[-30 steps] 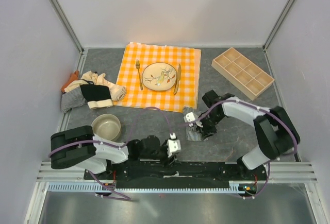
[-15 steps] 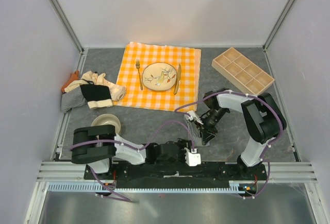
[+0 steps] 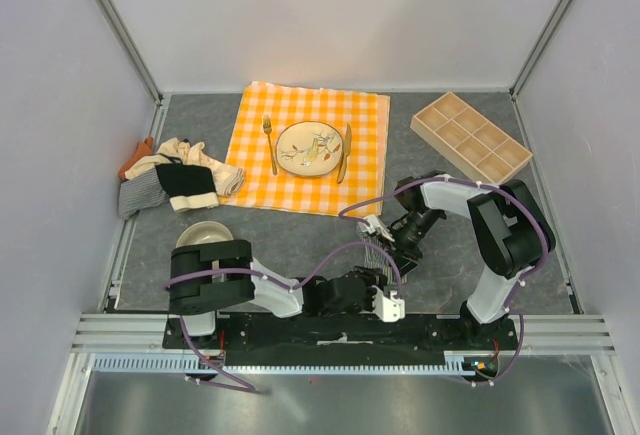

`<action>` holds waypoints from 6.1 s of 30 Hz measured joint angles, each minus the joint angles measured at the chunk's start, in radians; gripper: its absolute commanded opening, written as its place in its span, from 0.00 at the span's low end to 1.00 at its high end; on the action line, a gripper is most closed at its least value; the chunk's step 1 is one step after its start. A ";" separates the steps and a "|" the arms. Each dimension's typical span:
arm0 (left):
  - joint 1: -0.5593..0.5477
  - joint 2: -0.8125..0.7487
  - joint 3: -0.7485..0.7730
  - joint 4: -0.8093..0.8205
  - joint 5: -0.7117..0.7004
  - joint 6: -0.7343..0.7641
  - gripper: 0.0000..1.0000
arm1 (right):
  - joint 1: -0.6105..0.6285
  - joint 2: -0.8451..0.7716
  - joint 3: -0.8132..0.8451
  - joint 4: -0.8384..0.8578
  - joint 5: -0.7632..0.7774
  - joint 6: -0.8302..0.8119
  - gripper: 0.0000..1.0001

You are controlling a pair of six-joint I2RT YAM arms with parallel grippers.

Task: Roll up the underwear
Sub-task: Roll the underwear to the center of the board.

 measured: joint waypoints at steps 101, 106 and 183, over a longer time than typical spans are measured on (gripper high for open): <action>0.146 -0.010 0.109 -0.203 0.312 -0.080 0.08 | -0.106 0.017 -0.026 -0.056 -0.004 -0.117 0.42; 0.147 0.016 0.163 -0.255 0.310 -0.081 0.02 | -0.147 -0.015 -0.029 -0.059 0.017 -0.105 0.51; 0.523 -0.451 -0.307 -0.101 0.496 -0.985 0.84 | -0.117 0.066 0.065 -0.076 -0.045 -0.048 0.30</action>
